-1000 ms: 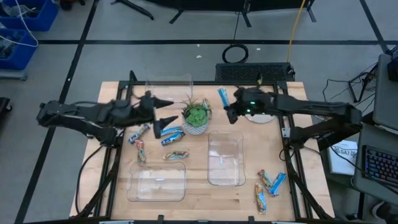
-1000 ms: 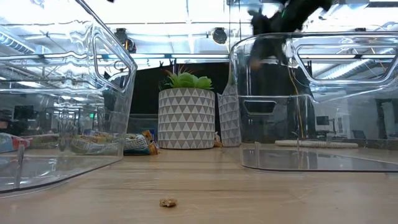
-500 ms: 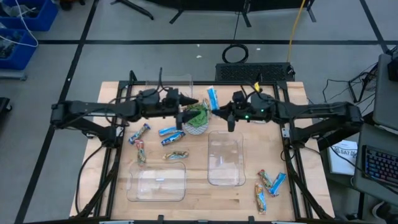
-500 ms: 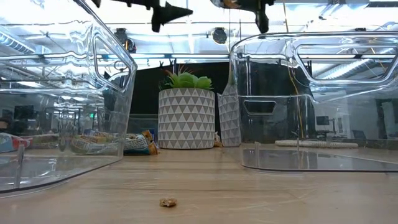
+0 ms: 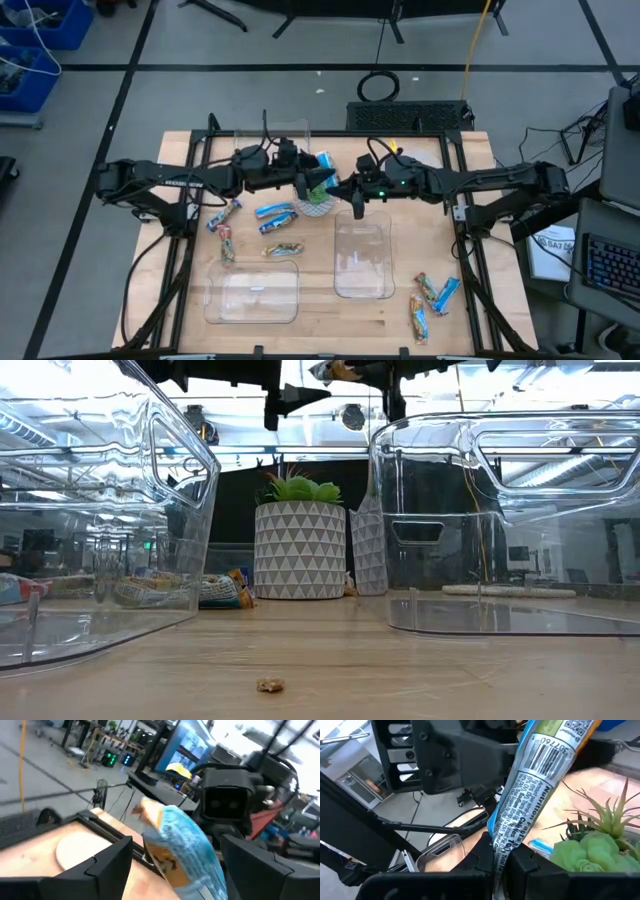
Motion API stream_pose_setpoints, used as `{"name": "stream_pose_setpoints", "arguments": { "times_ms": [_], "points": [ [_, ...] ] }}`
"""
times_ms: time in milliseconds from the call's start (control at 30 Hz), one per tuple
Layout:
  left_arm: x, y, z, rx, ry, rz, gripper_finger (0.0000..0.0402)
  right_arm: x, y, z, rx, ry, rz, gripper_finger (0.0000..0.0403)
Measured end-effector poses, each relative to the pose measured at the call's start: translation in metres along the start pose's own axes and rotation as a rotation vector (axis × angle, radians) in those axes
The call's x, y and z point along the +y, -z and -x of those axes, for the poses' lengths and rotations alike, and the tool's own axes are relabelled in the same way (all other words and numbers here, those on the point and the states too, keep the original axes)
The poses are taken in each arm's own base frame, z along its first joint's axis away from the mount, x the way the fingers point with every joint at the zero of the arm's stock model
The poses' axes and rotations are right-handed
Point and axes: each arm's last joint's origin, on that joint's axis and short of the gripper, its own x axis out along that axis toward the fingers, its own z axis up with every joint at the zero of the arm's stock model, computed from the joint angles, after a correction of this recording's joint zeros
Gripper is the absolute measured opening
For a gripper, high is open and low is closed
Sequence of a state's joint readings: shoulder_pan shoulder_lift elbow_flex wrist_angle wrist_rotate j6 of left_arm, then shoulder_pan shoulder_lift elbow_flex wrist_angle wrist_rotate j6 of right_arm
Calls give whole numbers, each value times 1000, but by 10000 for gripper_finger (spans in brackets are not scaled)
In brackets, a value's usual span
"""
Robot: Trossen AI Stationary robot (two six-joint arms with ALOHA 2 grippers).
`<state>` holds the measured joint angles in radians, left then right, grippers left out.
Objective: Pick and place Granola Bars by type
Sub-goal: Put the yellow granola bar into the top transparent bin
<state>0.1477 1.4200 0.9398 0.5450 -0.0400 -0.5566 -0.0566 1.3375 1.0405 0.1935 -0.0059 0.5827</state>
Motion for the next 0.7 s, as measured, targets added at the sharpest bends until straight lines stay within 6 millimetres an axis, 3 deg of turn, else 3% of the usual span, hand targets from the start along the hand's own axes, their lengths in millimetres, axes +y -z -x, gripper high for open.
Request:
{"name": "stream_pose_setpoints", "arguments": {
  "times_ms": [167,300,400,567,700],
  "points": [
    [3,-2,-1,2,15,110,227,-1,1,-4,-10,-7,2,12],
    [3,-1,-1,14,27,183,115,0,0,-4,-17,-7,2,18],
    [3,-2,-1,11,43,217,38,3,-4,-2,-42,-64,64,57],
    [0,-18,8,-32,67,197,34,11,-22,17,-67,-229,82,139],
    [8,-45,33,-71,-70,62,30,23,-42,55,-131,-306,122,189]
  ]
}}
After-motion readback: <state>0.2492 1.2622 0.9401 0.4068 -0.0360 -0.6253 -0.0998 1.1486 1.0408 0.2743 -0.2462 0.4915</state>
